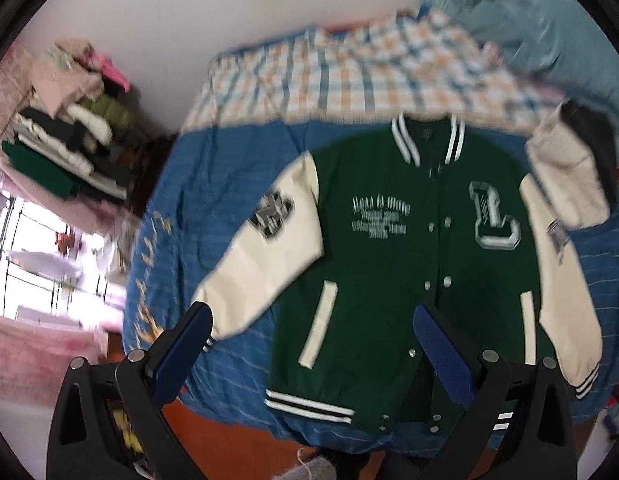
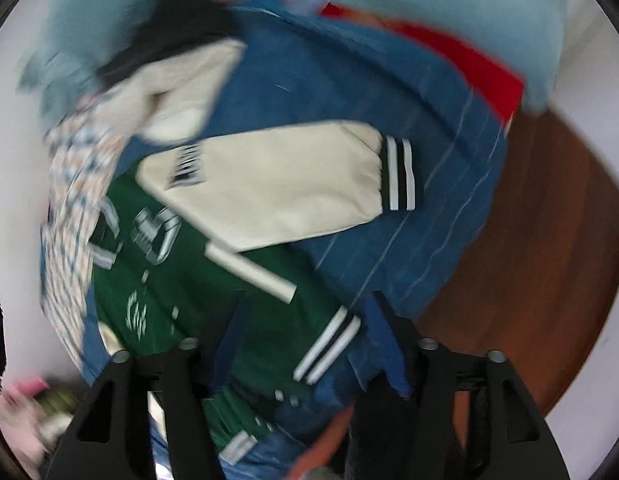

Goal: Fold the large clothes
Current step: 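Grasp the cream sleeve cuff with the right gripper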

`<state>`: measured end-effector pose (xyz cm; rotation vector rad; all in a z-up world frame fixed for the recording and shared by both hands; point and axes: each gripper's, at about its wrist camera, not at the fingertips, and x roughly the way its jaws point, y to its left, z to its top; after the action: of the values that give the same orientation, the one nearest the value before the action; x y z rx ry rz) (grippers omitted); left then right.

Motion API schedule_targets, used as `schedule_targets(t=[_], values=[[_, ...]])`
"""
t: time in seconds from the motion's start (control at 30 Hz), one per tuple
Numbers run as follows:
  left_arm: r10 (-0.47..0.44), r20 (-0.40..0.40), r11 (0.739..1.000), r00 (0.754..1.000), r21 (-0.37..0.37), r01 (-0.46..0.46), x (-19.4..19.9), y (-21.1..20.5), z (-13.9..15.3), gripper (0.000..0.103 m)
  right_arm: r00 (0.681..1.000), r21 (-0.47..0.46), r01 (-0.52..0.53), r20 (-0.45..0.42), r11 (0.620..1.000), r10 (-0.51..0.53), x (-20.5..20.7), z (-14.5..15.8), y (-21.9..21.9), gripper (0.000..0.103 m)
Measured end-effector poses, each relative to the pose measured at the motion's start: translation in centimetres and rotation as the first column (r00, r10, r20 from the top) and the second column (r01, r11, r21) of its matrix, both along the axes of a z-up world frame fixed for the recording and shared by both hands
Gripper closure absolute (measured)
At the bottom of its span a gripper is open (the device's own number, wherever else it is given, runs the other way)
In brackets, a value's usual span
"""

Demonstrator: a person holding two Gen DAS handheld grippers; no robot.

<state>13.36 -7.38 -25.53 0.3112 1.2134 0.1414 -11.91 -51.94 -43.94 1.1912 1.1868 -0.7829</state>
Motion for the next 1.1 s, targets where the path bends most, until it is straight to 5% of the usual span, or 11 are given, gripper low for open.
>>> schedule_targets(t=[0.17,0.23,0.4,0.47,0.5,0.53,0.73,0.9,1.0,1.1], values=[[0.026,-0.101,0.994,0.995,0.107,-0.015,1.4,-1.5,-6.0,0.0,0.979,0.051,0.202,-0.03,0.978,-0.201,-2.7,-11.8,-5.6,0.034],[0.026,-0.11,0.992,0.994,0.127,-0.012,1.9,-2.0,-7.8,0.0,0.969,0.051,0.248,-0.02,0.968,-0.247,-2.6,-14.5,-6.8,0.025],[0.087,-0.16,0.989,0.983,0.134,-0.065,3.7,-2.8,-13.6,0.0,0.929,0.078,0.371,-0.024,0.925,-0.37,-1.8,-21.2,-10.1,0.025],[0.101,-0.178,0.989,0.979,0.128,-0.079,4.4,-3.4,-15.4,0.0,0.907,0.043,0.42,-0.03,0.906,-0.419,-1.1,-21.4,-11.1,0.042],[0.104,-0.183,0.989,0.978,0.122,-0.082,4.6,-3.5,-16.4,0.0,0.908,0.018,0.419,-0.037,0.908,-0.418,-0.6,-21.2,-11.5,0.058],[0.103,-0.189,0.99,0.977,0.119,-0.081,4.9,-3.7,-17.2,0.0,0.916,-0.02,0.401,-0.026,0.916,-0.401,0.3,-20.4,-11.8,0.084],[0.056,-0.159,0.995,0.986,0.093,-0.041,5.2,-3.5,-20.2,0.0,0.965,-0.292,0.259,0.055,0.921,-0.255,6.1,-10.3,-13.9,0.089],[0.083,-0.119,0.992,0.989,0.101,-0.071,5.2,0.0,-22.0,0.0,0.975,-0.389,0.16,0.204,0.907,-0.085,14.6,-0.8,-13.1,0.09],[0.17,-0.125,0.984,0.978,0.076,-0.161,5.3,4.1,-22.7,0.0,0.959,-0.413,0.041,0.272,0.91,0.08,21.8,3.0,-8.3,0.091],[0.252,-0.125,0.967,0.96,0.059,-0.246,4.9,7.9,-22.9,0.0,0.91,-0.396,-0.113,0.326,0.911,0.254,29.4,3.9,-1.2,0.091]])
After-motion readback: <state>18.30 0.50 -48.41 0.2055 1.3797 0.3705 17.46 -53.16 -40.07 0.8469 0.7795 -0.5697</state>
